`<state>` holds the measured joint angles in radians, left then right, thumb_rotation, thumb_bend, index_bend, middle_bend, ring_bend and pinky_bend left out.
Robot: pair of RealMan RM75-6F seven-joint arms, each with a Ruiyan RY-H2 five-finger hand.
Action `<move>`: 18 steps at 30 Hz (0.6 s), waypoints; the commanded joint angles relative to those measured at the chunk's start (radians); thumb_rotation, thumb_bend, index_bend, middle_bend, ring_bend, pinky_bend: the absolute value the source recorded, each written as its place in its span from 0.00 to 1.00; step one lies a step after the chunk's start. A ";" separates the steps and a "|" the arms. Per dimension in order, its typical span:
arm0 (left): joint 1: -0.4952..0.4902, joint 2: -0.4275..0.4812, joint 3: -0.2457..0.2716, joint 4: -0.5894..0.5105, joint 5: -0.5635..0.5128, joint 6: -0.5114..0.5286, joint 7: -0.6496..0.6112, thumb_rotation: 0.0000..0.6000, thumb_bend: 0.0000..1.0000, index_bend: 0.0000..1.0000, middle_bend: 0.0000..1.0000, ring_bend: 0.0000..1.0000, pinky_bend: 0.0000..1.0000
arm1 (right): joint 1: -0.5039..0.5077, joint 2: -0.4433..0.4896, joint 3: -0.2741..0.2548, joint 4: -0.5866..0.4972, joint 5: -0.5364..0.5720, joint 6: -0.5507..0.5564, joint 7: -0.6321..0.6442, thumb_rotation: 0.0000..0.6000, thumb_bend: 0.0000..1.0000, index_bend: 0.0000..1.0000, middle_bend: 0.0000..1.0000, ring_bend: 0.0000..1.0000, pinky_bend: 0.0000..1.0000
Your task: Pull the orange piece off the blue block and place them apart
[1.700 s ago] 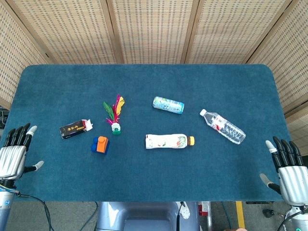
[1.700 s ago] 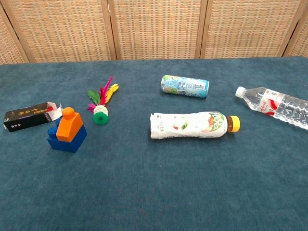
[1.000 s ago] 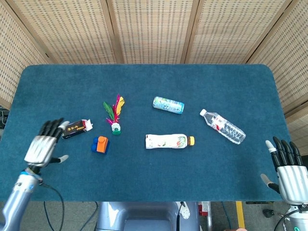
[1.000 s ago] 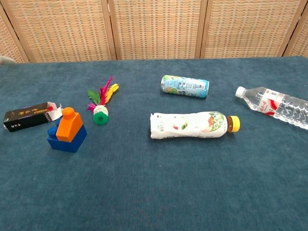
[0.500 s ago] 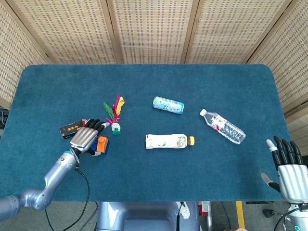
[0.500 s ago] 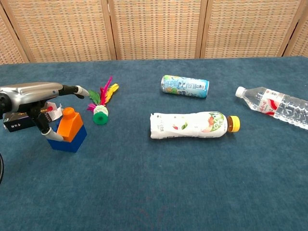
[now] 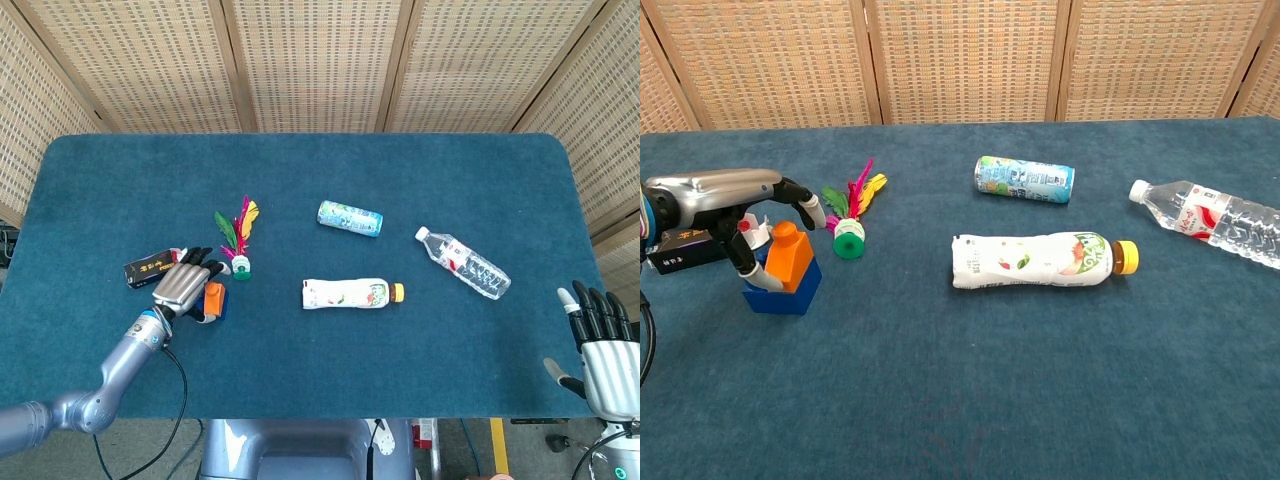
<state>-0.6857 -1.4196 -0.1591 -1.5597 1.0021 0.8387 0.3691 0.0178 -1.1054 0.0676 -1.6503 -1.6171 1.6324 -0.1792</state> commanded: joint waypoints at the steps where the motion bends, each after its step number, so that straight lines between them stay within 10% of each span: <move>1: 0.001 -0.009 0.004 0.002 0.004 0.019 -0.002 1.00 0.01 0.31 0.32 0.00 0.00 | 0.000 -0.001 0.001 0.002 -0.002 0.002 0.004 1.00 0.00 0.00 0.00 0.00 0.00; 18: 0.026 0.003 0.010 -0.031 0.026 0.112 -0.028 1.00 0.17 0.49 0.51 0.00 0.00 | 0.002 -0.003 0.001 0.008 -0.007 0.003 0.027 1.00 0.00 0.00 0.00 0.00 0.00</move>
<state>-0.6639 -1.4228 -0.1475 -1.5851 1.0234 0.9448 0.3490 0.0198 -1.1080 0.0682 -1.6423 -1.6244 1.6350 -0.1519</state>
